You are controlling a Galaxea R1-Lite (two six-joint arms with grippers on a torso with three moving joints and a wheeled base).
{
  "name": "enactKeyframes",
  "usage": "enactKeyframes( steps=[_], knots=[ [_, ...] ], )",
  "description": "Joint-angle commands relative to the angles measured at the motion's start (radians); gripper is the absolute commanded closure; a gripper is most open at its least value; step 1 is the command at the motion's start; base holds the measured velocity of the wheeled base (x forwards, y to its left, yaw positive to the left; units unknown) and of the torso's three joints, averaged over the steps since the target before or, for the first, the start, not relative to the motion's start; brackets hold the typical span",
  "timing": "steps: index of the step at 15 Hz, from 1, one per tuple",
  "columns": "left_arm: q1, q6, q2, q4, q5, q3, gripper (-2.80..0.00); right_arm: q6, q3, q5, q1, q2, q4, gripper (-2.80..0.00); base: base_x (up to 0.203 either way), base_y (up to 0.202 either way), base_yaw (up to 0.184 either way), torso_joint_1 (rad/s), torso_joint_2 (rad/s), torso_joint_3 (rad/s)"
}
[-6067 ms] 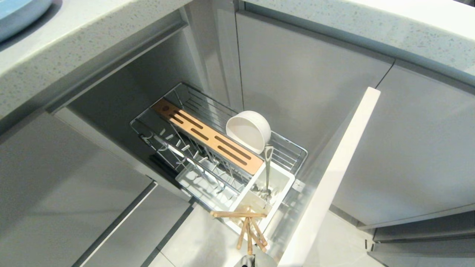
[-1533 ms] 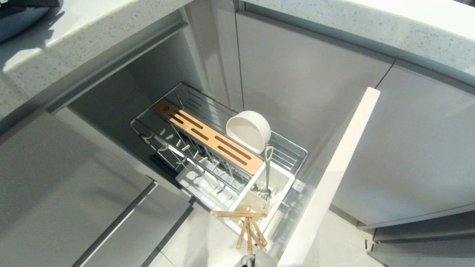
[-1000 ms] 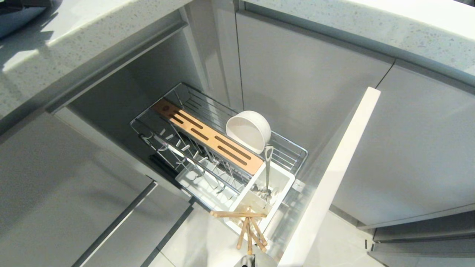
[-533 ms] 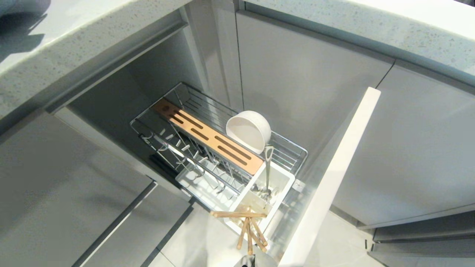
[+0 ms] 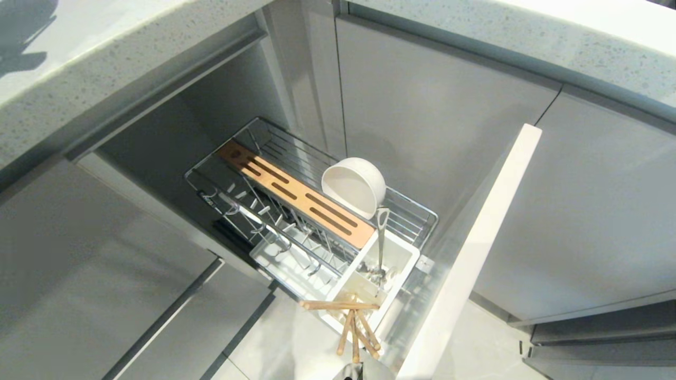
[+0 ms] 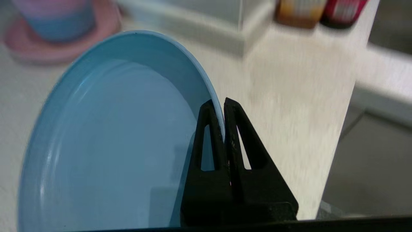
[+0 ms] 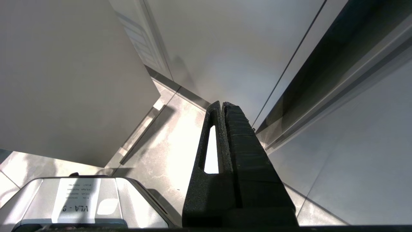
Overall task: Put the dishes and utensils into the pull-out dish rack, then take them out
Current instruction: Pick up the plate and place it in the cupboard
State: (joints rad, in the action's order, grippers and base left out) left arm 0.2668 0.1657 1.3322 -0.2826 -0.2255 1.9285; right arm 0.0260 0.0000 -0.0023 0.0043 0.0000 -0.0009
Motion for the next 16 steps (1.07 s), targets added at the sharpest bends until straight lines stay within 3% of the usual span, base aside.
enactKeyframes(
  steps=[1, 6, 7, 12, 16],
  knots=[
    [0.0, 0.004, -0.009, 0.124, 0.0, 0.0, 0.0, 0.0, 0.001, -0.001, 0.0, 0.0, 0.0, 0.0, 0.0, 0.0, 0.0, 0.0, 0.0, 0.0],
    [0.001, -0.022, -0.015, 0.451, -0.012, -0.002, 0.0, 0.0, 0.002, -0.001, 0.0, 0.0, 0.001, 0.0, 0.0, 0.0, 0.0, 0.0, 0.0, 0.0],
    [0.005, -0.082, -0.018, 0.476, -0.023, -0.004, 0.0, 0.0, 0.001, 0.0, 0.0, 0.0, -0.001, 0.0, 0.0, 0.0, 0.0, 0.0, 0.0, 0.0],
    [0.062, -0.532, -0.046, 0.653, -0.031, -0.015, 0.0, 0.0, 0.0, 0.0, 0.0, 0.0, -0.001, 0.0, 0.0, 0.0, 0.0, 0.0, 0.0, 0.0],
    [0.125, -0.854, -0.104, 0.663, -0.012, -0.043, 0.0, 0.0, 0.002, 0.0, 0.0, 0.0, -0.001, 0.0, 0.0, 0.0, 0.0, 0.0, 0.0, 0.0]
  ],
)
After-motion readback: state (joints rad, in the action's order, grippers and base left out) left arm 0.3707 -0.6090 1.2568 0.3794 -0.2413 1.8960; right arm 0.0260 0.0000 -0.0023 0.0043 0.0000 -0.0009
